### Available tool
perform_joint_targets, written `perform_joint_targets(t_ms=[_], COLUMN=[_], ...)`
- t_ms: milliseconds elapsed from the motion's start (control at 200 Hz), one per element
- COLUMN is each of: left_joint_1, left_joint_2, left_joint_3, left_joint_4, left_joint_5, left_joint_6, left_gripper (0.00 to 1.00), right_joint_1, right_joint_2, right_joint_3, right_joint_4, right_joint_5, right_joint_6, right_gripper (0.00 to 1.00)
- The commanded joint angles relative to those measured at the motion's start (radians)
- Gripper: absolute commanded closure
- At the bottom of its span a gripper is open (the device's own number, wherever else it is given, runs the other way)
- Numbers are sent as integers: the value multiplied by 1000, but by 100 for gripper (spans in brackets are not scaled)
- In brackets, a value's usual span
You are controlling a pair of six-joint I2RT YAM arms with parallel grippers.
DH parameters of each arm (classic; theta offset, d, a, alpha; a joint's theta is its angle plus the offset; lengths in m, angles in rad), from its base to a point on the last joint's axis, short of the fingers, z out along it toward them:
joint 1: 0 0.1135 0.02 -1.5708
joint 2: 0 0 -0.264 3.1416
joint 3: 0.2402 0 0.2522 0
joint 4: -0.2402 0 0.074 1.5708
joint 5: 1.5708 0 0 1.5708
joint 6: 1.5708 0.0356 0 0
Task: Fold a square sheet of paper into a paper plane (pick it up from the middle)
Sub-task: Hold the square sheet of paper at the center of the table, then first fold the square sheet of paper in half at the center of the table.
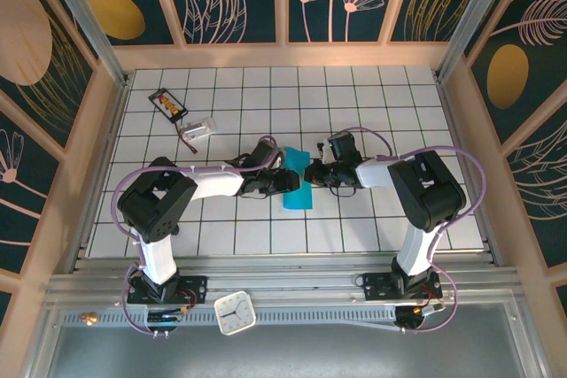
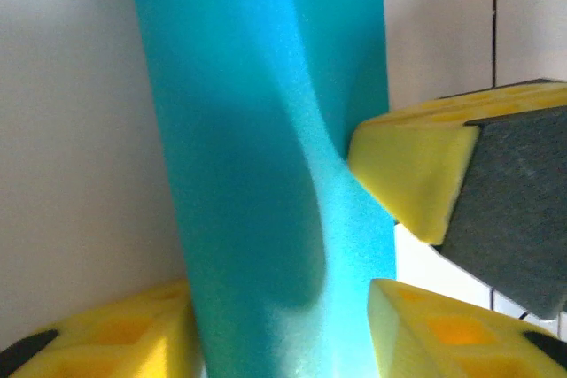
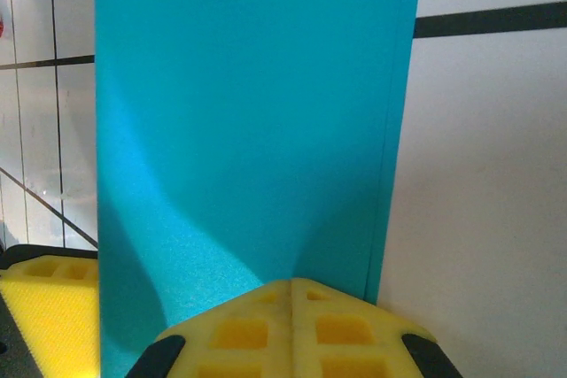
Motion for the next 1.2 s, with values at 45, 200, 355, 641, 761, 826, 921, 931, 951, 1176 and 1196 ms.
perform_joint_targets(t_ms=[45, 200, 355, 641, 761, 826, 921, 931, 951, 1176, 1196], left_joint_1=[-4, -4, -3, 5, 23, 31, 41, 42, 43, 58, 57], left_joint_2=[-55, -128, -143, 19, 62, 66, 72, 73, 74, 21, 12], left_joint_3=[35, 52, 58, 137, 105, 74, 30, 26, 16, 20, 28], left_joint_4=[-128, -119, -17, -53, -46, -31, -7, -5, -2, 27, 31], left_joint_5=[-73, -99, 21, -31, -59, -68, -62, -61, -61, -31, -24], left_joint_6=[17, 8, -39, 34, 46, 49, 41, 40, 37, 22, 20], left_gripper=[41, 41, 67, 92, 95, 95, 96, 96, 96, 91, 89], right_joint_1=[-4, -4, -6, -5, -6, -5, -5, -6, -6, -5, -5], right_joint_2=[55, 58, 53, 59, 61, 62, 64, 66, 66, 74, 75], right_joint_3=[-39, -46, -52, -55, -54, -55, -58, -58, -57, -48, -48], right_joint_4=[-77, -70, -68, -58, -64, -64, -65, -65, -66, -78, -81], right_joint_5=[85, 85, 90, 88, 90, 94, 96, 96, 96, 96, 95], right_joint_6=[-4, -1, -1, 0, -1, -3, -3, -2, -1, -7, -7], right_gripper=[97, 98, 98, 98, 98, 99, 99, 99, 99, 100, 100])
